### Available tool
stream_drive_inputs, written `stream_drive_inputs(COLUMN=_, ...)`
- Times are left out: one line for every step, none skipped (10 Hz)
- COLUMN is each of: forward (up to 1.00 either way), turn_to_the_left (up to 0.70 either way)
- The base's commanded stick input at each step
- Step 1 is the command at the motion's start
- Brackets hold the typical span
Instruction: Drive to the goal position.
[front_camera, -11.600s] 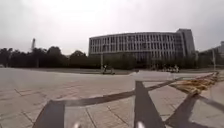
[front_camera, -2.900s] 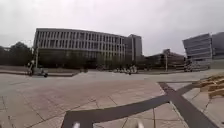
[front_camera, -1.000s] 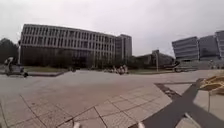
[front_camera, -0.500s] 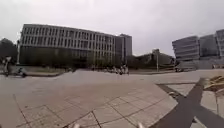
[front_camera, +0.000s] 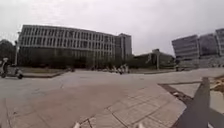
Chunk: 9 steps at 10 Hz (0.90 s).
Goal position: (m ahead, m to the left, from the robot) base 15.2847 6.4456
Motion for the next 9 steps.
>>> stream_drive_inputs(forward=0.50, turn_to_the_left=0.00)
stream_drive_inputs(forward=0.50, turn_to_the_left=0.00)
stream_drive_inputs(forward=0.50, turn_to_the_left=0.00)
stream_drive_inputs(forward=0.50, turn_to_the_left=0.00)
stream_drive_inputs(forward=0.50, turn_to_the_left=0.00)
stream_drive_inputs(forward=0.50, turn_to_the_left=0.00)
stream_drive_inputs(forward=0.50, turn_to_the_left=0.00)
stream_drive_inputs(forward=0.50, turn_to_the_left=0.00)
stream_drive_inputs(forward=0.50, turn_to_the_left=0.04)
